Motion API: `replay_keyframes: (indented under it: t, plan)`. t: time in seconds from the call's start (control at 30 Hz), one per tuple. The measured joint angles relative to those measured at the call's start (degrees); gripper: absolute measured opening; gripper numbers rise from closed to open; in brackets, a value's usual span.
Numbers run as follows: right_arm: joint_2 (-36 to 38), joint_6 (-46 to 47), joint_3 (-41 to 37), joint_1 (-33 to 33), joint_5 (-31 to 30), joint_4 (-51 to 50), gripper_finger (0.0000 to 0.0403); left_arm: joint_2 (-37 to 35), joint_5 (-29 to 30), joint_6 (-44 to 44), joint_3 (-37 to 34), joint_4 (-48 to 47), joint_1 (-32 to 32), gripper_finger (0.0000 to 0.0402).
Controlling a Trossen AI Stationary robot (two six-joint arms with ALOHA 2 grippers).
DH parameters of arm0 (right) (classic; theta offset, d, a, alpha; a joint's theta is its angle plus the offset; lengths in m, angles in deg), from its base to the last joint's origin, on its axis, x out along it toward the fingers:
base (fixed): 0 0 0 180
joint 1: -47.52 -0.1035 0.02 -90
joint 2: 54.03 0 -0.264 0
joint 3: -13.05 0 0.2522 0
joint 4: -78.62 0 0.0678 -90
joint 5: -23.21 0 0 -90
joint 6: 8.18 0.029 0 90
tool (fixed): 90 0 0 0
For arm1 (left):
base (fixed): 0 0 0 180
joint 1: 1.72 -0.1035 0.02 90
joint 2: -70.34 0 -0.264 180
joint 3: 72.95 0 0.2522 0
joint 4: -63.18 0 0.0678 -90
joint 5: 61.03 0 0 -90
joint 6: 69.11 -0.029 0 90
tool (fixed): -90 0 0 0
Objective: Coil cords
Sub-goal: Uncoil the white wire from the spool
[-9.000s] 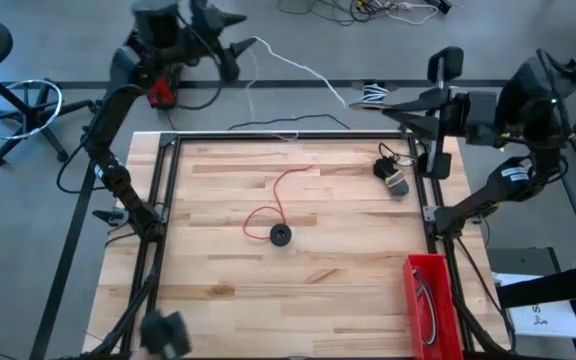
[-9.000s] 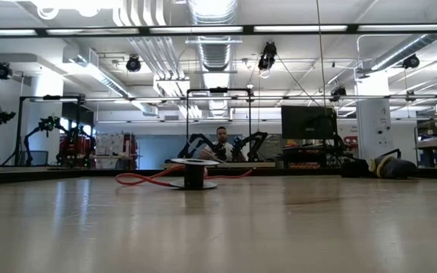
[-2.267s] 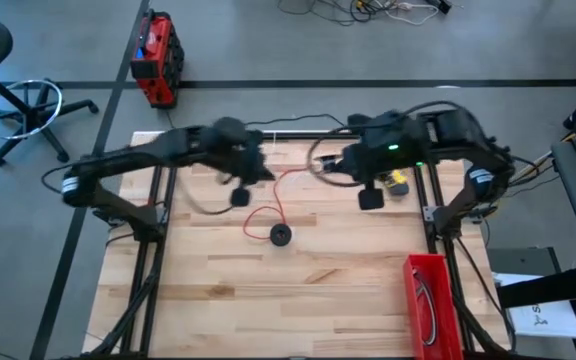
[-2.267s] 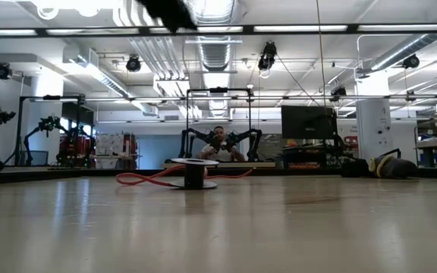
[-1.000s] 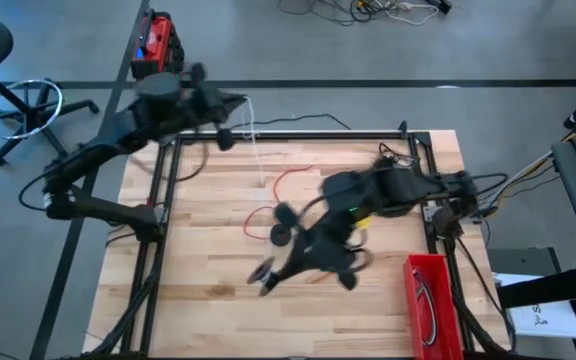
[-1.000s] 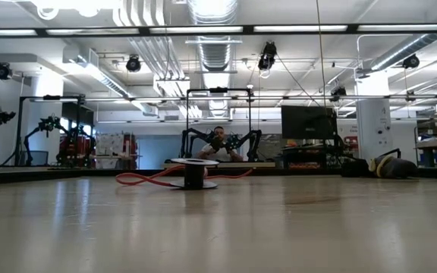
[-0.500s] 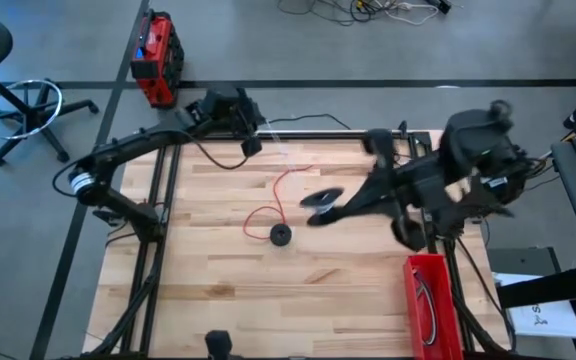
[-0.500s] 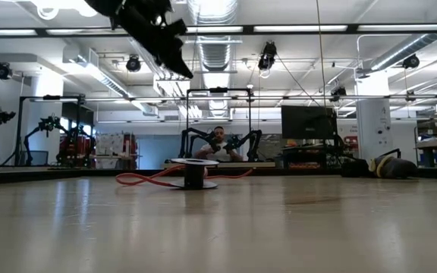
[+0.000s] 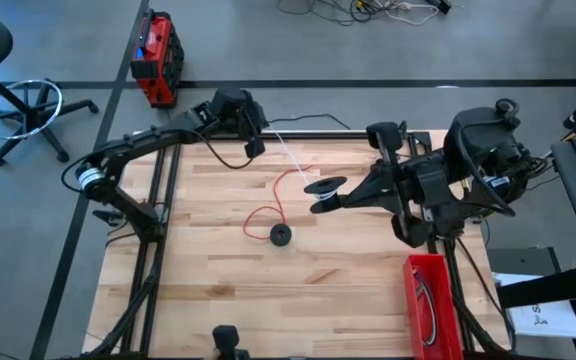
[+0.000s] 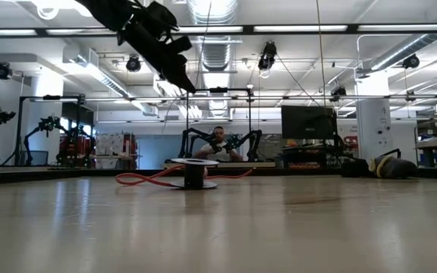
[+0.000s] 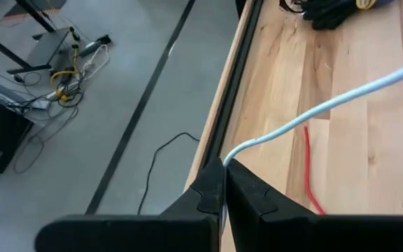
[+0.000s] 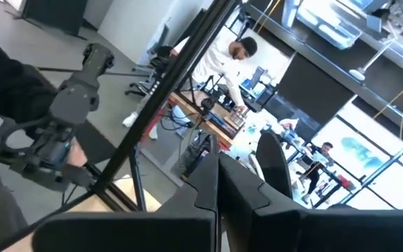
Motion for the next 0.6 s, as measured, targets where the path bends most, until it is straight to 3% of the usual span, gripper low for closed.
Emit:
replay_keyframes:
  t: [0.17, 0.43, 0.6]
  plan:
    - [-0.2, 0.1, 0.0, 0.0, 0.0, -0.2, 0.0, -1.7, 3.0, -2.7, 0.7, -0.4, -0.4, 0.0027]
    - [-0.1, 0.4, 0.0, 0.5, -8.3, -2.0, 0.0, -7.7, 24.4, -16.4, 2.9, 0.0, -2.9, 0.0122]
    - [-0.9, 0.9, -0.1, 1.6, -17.2, -5.2, 0.0, -12.9, 23.1, -13.1, 3.7, -0.3, -8.0, 0.0191]
